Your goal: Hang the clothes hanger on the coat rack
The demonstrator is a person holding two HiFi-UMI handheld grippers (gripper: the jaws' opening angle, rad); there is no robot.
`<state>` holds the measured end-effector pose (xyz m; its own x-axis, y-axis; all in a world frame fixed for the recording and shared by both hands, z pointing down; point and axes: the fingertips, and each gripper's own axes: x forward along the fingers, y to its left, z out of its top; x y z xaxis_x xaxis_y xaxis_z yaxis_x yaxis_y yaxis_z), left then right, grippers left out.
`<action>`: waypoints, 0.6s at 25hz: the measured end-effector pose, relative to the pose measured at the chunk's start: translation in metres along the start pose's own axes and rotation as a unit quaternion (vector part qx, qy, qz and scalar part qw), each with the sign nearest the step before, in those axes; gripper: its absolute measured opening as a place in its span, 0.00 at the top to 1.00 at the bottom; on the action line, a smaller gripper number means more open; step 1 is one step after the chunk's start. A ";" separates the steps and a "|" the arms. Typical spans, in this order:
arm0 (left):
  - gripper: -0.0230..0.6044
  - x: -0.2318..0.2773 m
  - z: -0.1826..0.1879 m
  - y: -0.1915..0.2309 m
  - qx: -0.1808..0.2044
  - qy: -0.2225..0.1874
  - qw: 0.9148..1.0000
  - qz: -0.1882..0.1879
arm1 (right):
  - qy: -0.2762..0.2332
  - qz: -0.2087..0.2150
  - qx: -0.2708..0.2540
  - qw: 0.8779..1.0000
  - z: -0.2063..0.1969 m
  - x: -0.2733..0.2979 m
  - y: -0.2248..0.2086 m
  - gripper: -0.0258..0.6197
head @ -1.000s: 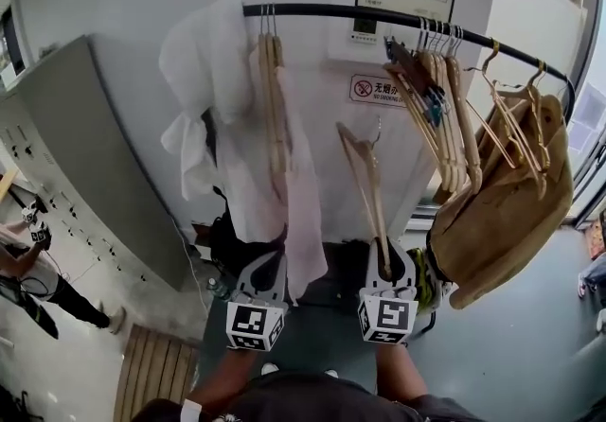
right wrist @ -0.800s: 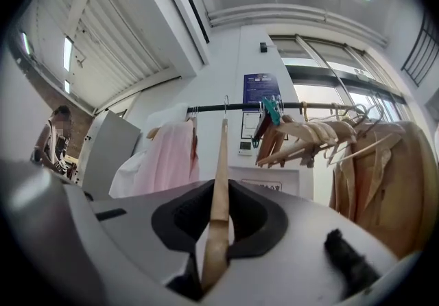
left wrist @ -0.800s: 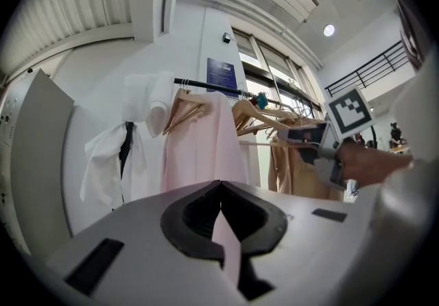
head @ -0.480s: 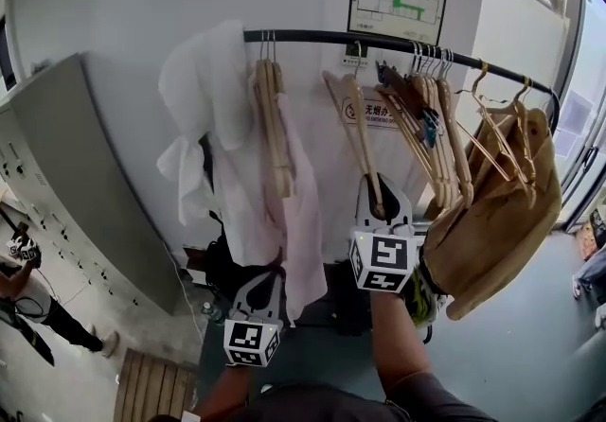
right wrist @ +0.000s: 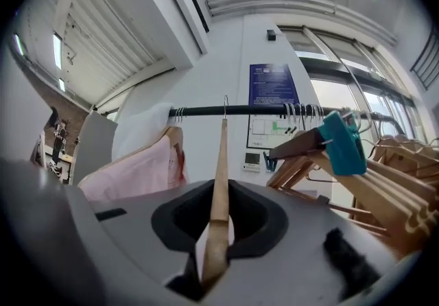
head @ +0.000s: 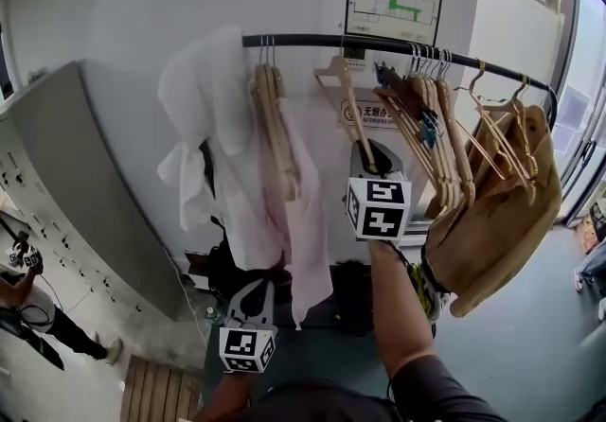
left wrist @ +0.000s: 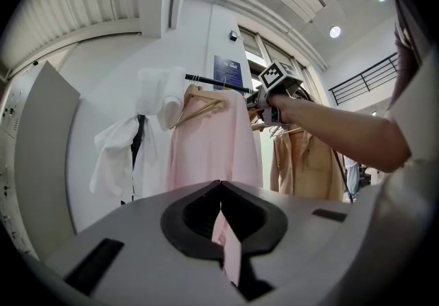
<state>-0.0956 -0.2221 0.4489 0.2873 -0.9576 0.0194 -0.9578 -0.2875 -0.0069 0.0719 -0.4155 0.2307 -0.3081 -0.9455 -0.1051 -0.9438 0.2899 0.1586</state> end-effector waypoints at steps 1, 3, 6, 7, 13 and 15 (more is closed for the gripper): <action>0.95 -0.001 0.000 0.001 0.001 0.001 1.000 0.000 | 0.007 0.001 0.003 1.000 -0.004 0.002 0.000 0.87; 0.95 -0.002 -0.001 0.000 0.003 0.002 1.000 -0.002 | 0.018 0.002 0.006 1.000 -0.011 0.004 0.000 0.87; 0.95 -0.003 -0.005 -0.003 0.005 0.007 1.000 -0.007 | 0.023 0.001 0.009 1.000 -0.019 0.003 0.000 0.87; 0.95 -0.004 -0.006 -0.004 0.006 0.009 1.000 -0.008 | 0.022 0.000 0.009 1.000 -0.020 0.002 0.001 0.87; 0.95 -0.002 -0.005 -0.006 0.007 0.010 1.000 -0.015 | -0.008 0.001 -0.020 1.000 -0.012 -0.004 0.004 0.87; 0.95 -0.002 -0.006 -0.009 0.004 0.015 1.000 -0.016 | -0.024 0.011 -0.029 0.999 -0.007 -0.013 0.007 0.71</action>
<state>-0.0874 -0.2178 0.4553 0.3177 -0.9469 0.0489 -0.9478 -0.3187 -0.0132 0.0703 -0.4021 0.2404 -0.3363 -0.9302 -0.1473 -0.9283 0.3010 0.2184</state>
